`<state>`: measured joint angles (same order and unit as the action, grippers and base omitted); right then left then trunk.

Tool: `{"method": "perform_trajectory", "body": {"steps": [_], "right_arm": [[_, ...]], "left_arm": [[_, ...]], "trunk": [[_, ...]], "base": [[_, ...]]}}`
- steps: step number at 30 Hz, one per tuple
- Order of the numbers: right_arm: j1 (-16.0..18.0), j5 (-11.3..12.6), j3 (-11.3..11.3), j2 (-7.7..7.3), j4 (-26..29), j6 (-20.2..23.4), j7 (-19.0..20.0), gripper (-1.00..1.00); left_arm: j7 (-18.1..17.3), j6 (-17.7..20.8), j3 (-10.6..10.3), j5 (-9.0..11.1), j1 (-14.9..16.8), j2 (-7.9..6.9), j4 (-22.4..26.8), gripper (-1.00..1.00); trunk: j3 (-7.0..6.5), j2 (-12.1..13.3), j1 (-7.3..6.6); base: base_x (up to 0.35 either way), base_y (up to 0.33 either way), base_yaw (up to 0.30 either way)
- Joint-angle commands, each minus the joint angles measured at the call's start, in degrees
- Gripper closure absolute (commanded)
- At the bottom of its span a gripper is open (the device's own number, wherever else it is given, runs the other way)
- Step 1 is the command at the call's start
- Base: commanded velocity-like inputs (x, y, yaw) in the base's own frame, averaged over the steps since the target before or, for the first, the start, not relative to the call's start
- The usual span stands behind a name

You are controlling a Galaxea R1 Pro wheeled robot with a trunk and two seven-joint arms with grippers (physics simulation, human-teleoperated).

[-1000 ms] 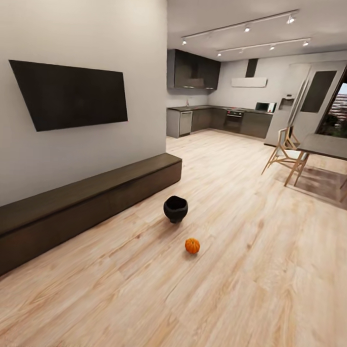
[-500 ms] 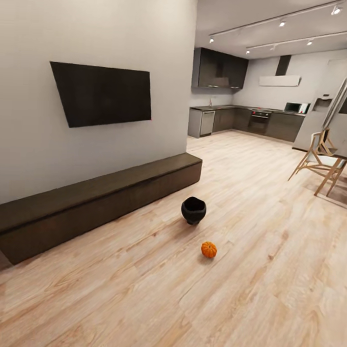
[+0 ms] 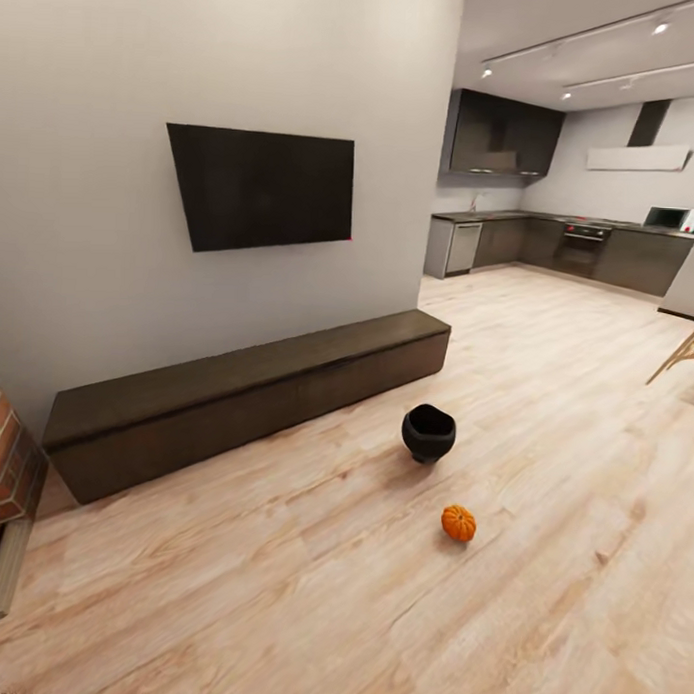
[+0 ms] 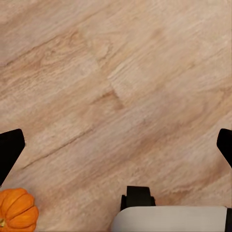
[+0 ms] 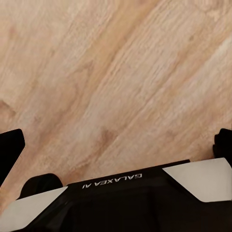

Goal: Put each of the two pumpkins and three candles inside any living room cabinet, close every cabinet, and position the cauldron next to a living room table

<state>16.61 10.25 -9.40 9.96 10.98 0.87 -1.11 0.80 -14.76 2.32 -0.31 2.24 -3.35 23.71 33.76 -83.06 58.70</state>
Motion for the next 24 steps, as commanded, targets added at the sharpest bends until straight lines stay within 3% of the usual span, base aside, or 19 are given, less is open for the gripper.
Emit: {"method": "perform_trajectory", "body": {"steps": [1,24], "right_arm": [[0.0,0.5,-0.1,0.03,0.1,0.1,-0.1,-1.0],[0.0,0.3,0.0,0.04,0.1,0.1,-0.1,-1.0]], "left_arm": [[0.1,-0.2,0.0,0.0,0.0,0.01,-0.1,-1.0],[0.1,-0.3,-0.1,0.0,0.0,0.01,-0.1,-1.0]], "trunk": [[0.08,0.0,0.03],[0.84,0.0,0.03]], "base": [[0.313,0.0,0.279],[0.32,0.0,0.279]]}}
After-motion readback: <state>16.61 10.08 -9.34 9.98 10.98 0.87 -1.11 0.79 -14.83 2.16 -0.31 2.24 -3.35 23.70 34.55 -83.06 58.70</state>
